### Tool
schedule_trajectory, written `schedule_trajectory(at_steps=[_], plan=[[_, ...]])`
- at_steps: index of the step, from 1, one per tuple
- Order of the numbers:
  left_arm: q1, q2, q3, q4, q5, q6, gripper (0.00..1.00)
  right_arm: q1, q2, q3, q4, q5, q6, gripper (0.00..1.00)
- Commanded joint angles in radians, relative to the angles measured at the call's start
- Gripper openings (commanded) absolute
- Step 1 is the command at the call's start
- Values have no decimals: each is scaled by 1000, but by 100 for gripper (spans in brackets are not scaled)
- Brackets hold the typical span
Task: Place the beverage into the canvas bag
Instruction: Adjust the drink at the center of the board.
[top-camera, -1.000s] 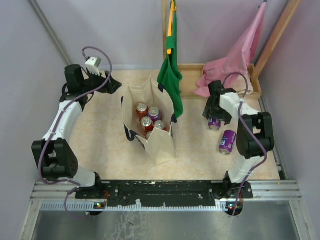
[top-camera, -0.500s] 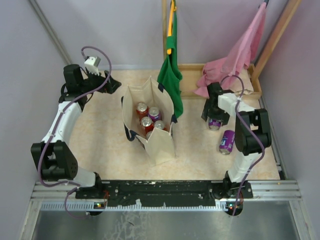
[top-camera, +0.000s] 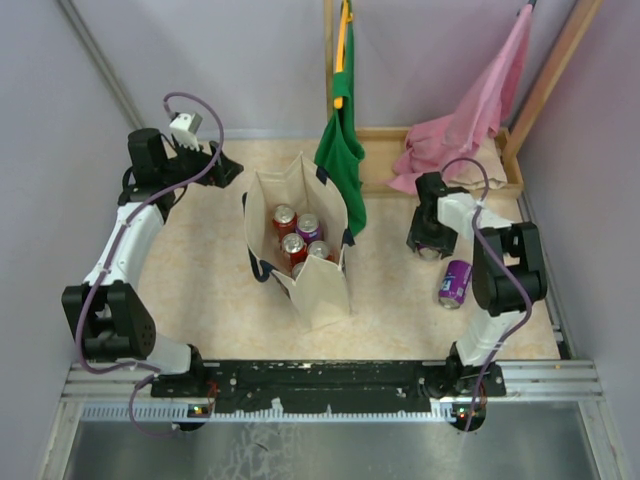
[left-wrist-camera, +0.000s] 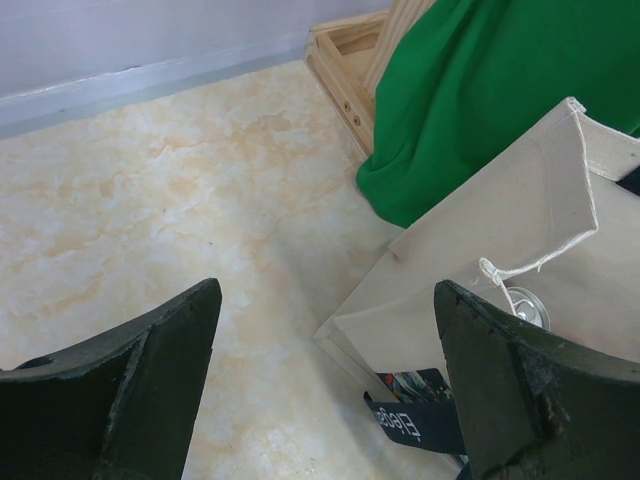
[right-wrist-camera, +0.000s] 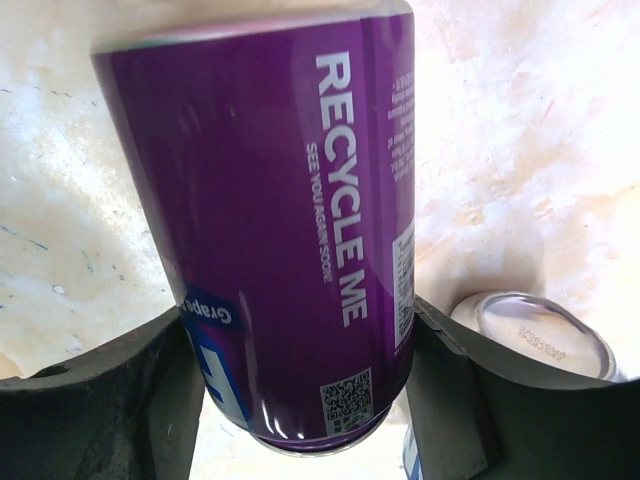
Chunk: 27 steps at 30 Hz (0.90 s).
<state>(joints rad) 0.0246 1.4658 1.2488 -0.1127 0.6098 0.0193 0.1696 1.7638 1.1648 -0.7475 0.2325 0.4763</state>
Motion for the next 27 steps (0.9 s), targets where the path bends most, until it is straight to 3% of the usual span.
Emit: schedule_trajectory(at_steps=[1,9,27], plan=[[-8,-25,15,3,5,1,93,0,-88,25,8,16,-28,26],[-6,-27,2,20,11,-10,93,3,-151,91,-92,-6,-65,16],[-8,-21,1,43,30,-19,93,9,-164,200,-165,-19,-75,10]])
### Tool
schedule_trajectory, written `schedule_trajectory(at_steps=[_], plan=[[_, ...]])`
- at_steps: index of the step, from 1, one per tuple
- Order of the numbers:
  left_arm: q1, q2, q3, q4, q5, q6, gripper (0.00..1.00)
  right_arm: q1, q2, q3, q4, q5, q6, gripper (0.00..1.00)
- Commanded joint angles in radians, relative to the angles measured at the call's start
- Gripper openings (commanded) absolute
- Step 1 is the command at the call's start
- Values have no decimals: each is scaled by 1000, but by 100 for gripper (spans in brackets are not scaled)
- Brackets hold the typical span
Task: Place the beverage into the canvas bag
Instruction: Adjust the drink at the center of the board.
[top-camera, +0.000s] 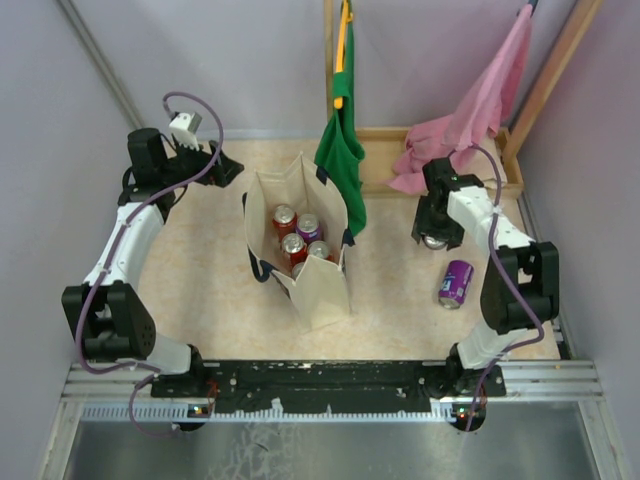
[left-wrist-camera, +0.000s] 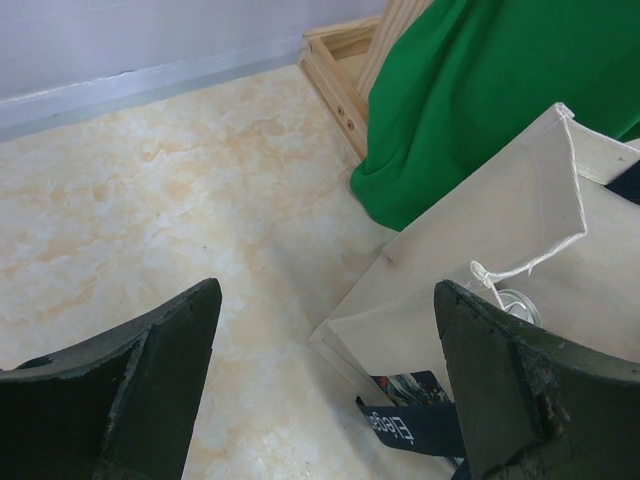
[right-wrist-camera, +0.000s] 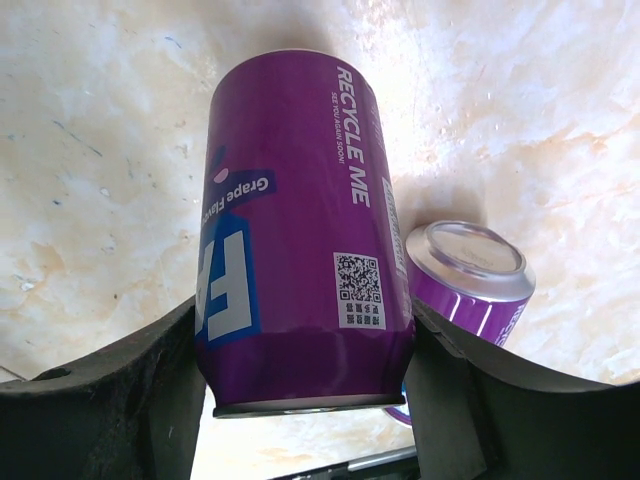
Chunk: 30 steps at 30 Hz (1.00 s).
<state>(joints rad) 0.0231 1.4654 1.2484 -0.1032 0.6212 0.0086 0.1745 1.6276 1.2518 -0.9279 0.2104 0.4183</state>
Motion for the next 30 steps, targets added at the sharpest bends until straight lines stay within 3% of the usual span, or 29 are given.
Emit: schedule_trajectory(at_steps=[1,10,14,21,30], plan=[[-6,-23,-1,32,18,-7,93,5,-21,131,10,2,-19,10],[-9,-44,-26,34,10,-9,93,6,136,279,-136,-113,-35,9],[-8,-51,-32,31,7,-9,93,14,147,313,-171,-135,-44,4],[-9,-50,-36,33,11,-9,93,48,159,369,-270,-213,-68,3],[-9,-42,-37,37,18,-15,93,81,231,427,-353,-236,-104,12]])
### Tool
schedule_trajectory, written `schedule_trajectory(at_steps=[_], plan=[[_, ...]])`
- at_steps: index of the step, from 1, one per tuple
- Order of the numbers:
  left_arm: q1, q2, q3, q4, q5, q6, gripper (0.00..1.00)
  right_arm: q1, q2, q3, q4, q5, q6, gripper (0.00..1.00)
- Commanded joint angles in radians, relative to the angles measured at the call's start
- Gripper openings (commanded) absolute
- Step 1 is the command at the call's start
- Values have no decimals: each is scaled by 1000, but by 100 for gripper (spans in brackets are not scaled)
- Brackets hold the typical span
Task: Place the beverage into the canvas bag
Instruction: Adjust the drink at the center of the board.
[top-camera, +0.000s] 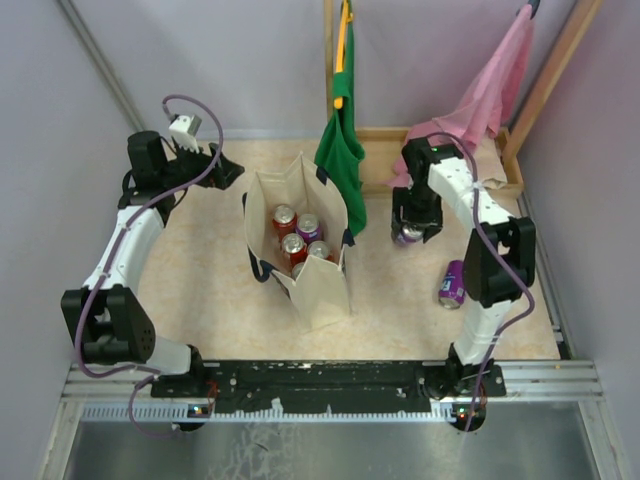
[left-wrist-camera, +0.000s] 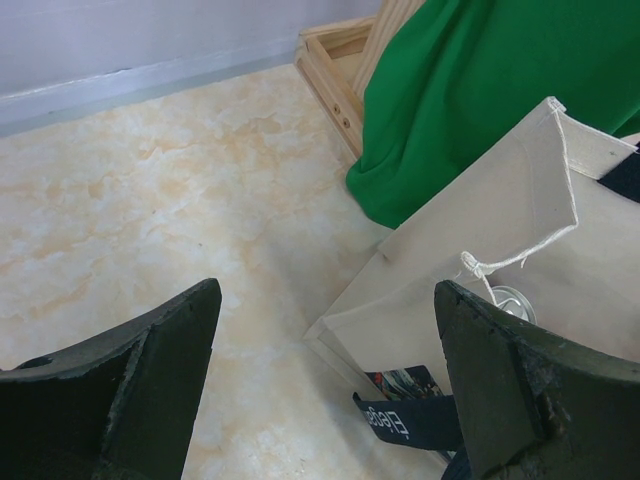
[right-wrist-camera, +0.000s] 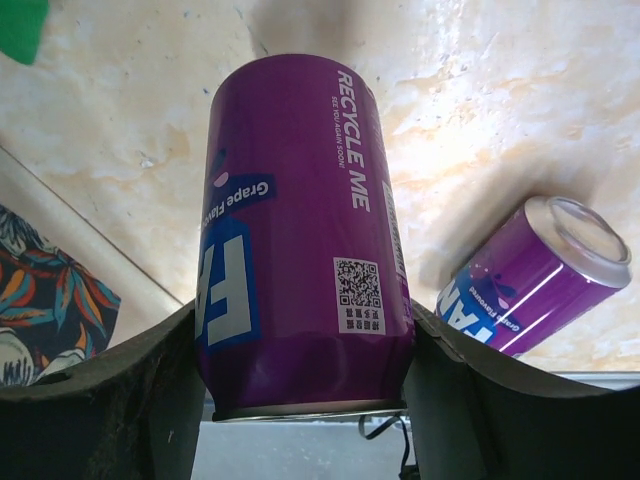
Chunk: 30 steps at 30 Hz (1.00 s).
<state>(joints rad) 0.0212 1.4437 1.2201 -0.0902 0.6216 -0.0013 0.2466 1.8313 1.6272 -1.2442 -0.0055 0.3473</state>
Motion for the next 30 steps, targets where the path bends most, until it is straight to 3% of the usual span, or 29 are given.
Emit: schedule_trajectory(at_steps=[1,10,18,23,25,30], plan=[[-7,-21,-8,24,18,-5,93,11,38,56,-37,-23,-35,13],[-10,-35,-18,24,13,-3,93,20,189,180,-76,-3,-62,21],[-12,-46,-25,22,6,-3,93,20,247,200,-38,0,-66,63],[-11,-45,-22,18,8,1,93,21,221,168,10,20,-54,79],[-11,-44,-19,19,9,0,93,22,208,154,31,20,-52,90],[-10,-39,-11,19,10,1,93,25,176,132,84,43,-34,89]])
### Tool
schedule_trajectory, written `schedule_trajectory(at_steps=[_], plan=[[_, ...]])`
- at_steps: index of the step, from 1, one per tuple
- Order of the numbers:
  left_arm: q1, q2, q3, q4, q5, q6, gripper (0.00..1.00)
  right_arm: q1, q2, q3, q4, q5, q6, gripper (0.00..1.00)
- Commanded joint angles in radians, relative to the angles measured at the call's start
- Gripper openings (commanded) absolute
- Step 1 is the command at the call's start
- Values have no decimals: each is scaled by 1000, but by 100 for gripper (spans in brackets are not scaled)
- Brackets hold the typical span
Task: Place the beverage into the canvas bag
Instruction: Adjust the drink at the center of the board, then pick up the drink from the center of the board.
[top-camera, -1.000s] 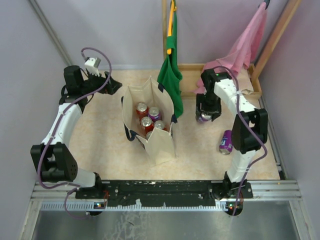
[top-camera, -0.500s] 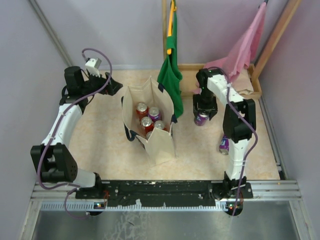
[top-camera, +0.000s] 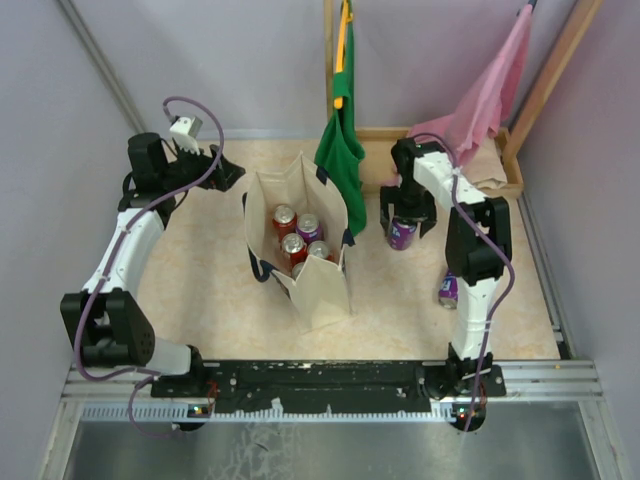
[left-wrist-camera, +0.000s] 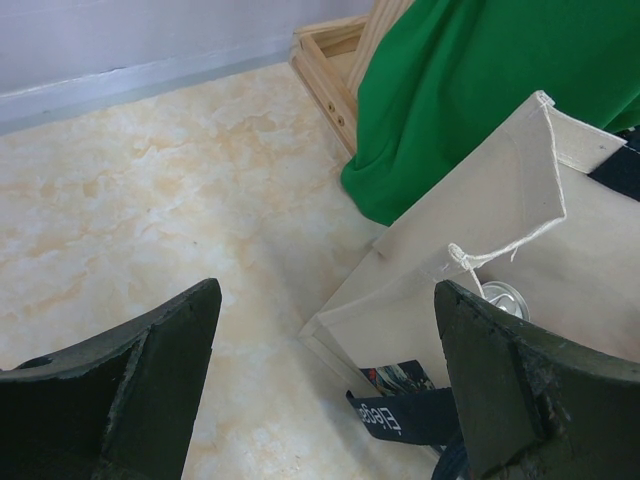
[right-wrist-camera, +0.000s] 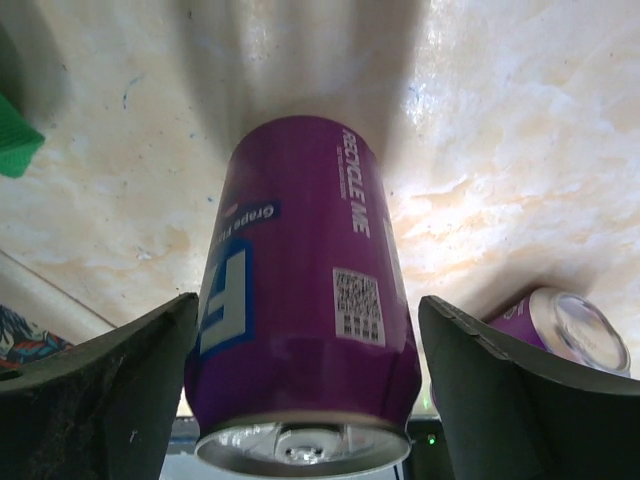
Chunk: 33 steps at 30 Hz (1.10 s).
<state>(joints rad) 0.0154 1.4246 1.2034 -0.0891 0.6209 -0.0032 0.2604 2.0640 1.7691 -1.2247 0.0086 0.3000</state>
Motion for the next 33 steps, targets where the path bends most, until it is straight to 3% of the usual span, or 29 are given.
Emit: schedule_trajectory(at_steps=[1,5,22,33], plan=[[-6,-19,8,16,11,3,93,15,-63,-11,72,35,19,88],[-5,-18,9,16,11,5,93,24,-93,-14,100,53,42,80],[-5,-16,7,14,14,6,93,48,-208,-161,181,139,122,67],[-5,-28,-2,5,9,9,93,54,-256,-180,227,128,120,20]])
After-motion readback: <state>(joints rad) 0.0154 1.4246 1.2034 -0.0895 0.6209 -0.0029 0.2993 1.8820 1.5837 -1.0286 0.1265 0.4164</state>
